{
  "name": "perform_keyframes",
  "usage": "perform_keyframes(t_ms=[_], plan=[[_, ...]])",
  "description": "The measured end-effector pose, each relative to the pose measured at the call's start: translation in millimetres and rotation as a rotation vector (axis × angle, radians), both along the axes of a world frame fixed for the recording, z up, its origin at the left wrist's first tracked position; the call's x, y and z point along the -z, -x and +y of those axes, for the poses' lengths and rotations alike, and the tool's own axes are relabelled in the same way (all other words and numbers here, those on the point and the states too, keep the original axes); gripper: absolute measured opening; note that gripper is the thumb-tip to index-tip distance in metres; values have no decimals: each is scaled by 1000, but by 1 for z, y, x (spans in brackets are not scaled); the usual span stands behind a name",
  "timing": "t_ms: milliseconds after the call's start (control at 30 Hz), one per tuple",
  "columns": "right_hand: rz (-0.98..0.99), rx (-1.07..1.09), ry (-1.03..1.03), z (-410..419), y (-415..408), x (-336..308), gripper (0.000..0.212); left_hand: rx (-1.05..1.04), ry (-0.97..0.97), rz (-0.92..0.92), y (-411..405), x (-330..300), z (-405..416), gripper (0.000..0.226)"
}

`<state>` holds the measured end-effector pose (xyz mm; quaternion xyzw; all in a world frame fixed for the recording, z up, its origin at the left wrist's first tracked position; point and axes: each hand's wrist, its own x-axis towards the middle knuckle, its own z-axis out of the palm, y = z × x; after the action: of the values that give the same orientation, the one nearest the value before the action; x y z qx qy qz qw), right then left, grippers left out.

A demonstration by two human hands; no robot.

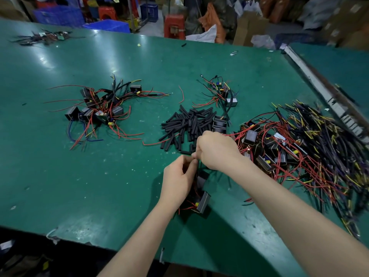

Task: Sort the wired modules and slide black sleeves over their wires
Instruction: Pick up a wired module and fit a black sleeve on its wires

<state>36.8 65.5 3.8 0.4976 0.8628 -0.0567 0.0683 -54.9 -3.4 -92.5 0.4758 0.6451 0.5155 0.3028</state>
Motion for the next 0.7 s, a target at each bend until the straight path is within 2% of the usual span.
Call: perform_keyframes(t_ms=[100,167,267,467,600,700], plan=[[-45,41,227,9,0,-13,27,-7,-8,89,-3,0,-1,24],[74,72,304,24,2,-24,33,-26,-21,22,-3,-1,-1,22],[217,105,219,41,16,-24,26,-62,-38,-24,-3,-4,0,18],[14,10,202,41,45,8,25,-67,-58,20,-4,-5,-1,22],[-9,3,218,42,45,17,21,-36,-57,28,-4,-5,-2,21],[-52,44,201,45,38,19,10,-34,-40,3,-4,-4,-2,13]])
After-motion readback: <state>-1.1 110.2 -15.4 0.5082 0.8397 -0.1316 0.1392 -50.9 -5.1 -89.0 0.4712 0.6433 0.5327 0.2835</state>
